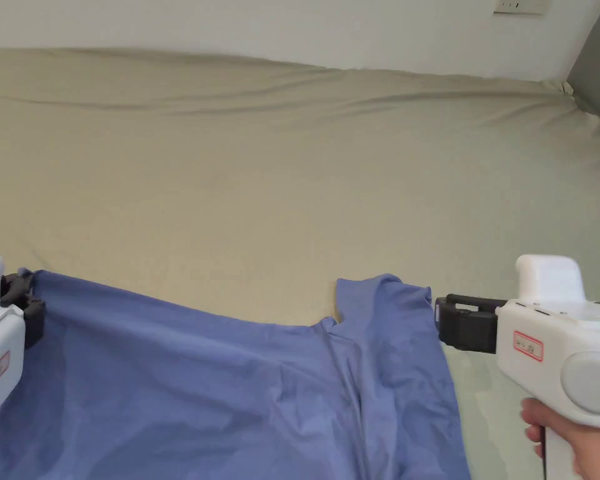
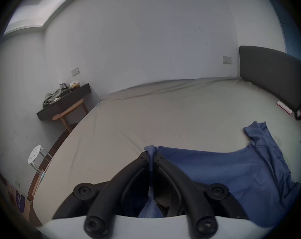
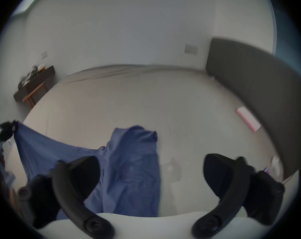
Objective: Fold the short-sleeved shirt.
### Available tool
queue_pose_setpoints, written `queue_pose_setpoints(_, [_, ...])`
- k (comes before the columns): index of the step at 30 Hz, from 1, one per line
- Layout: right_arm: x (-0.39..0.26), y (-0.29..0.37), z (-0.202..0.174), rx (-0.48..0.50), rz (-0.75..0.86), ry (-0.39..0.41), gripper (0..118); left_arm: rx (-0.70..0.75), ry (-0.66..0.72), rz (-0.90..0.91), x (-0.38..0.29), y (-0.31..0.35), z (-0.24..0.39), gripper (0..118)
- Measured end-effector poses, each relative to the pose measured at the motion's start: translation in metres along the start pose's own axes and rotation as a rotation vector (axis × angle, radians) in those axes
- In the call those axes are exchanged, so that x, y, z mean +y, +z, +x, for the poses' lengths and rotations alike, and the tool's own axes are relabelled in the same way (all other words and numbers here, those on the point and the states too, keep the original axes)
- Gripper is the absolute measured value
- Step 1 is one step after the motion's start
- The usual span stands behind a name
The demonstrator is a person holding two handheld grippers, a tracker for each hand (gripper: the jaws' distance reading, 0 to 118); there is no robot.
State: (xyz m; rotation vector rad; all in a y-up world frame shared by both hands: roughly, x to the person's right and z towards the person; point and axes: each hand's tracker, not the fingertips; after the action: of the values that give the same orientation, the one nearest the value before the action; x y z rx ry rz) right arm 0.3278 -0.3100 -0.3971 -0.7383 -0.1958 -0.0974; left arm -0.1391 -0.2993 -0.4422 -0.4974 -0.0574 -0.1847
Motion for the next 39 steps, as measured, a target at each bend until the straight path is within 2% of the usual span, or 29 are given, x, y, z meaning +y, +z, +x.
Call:
queue_pose_setpoints(1, [-0.003,-0.009,0.001,0.021,-0.004,-0.003,117,-0.004,0.006,-0.001,0.0,0.009,-0.003,1])
queue_pose_setpoints(5, [-0.022,-0.065,-0.001,-0.066,-0.163,0.098,115,0.01,0.001,0.003,-0.01,0.028,-0.01,1])
queue_pose_setpoints(9, [-0.044,-0.119,-0.004,-0.074,-0.345,0.094,115,0.018,-0.006,-0.012,-0.022,0.034,-0.011,1])
queue_pose_setpoints(13, [-0.068,-0.154,-0.005,-0.09,-0.371,0.12,106,0.014,-0.009,-0.036,-0.034,0.036,-0.009,1])
queue_pose_setpoints(14, [-0.066,-0.149,-0.003,-0.062,-0.306,0.06,98,0.01,-0.008,-0.041,-0.036,0.036,-0.009,1])
queue_pose_setpoints(15, [-0.064,-0.145,-0.002,-0.036,-0.298,0.032,74,0.01,-0.006,-0.044,-0.041,0.035,-0.01,1])
queue_pose_setpoints(16, [-0.063,-0.14,-0.003,0.038,-0.302,-0.002,40,0.013,-0.01,-0.048,-0.044,0.034,-0.011,1])
queue_pose_setpoints(17, [-0.063,-0.137,-0.005,0.051,-0.293,0.008,4,0.018,-0.02,-0.052,-0.046,0.033,-0.011,1])
queue_pose_setpoints(19, [-0.065,-0.136,-0.015,0.049,-0.279,0.141,2,0.022,-0.023,-0.057,-0.046,0.032,-0.012,1])
queue_pose_setpoints(20, [-0.065,-0.136,-0.018,0.002,-0.267,0.215,2,0.02,-0.018,-0.063,-0.045,0.031,-0.014,1])
queue_pose_setpoints(21, [-0.065,-0.133,-0.019,0.001,-0.257,0.238,2,0.02,-0.017,-0.064,-0.043,0.031,-0.015,1])
queue_pose_setpoints(25, [-0.049,-0.087,-0.02,0.0,-0.144,0.191,2,0.038,-0.005,-0.019,-0.03,0.049,-0.021,1])
queue_pose_setpoints(29, [-0.021,-0.011,-0.017,-0.043,0.083,0.245,2,0.052,0.004,0.045,-0.008,0.074,-0.027,1])
queue_pose_setpoints(34, [0.018,0.098,-0.017,-0.038,0.298,0.239,2,0.093,0.042,0.182,0.028,0.12,-0.039,1])
queue_pose_setpoints(39, [0.036,0.192,-0.009,-0.095,0.511,0.253,2,0.145,0.067,0.319,0.061,0.178,-0.051,1])
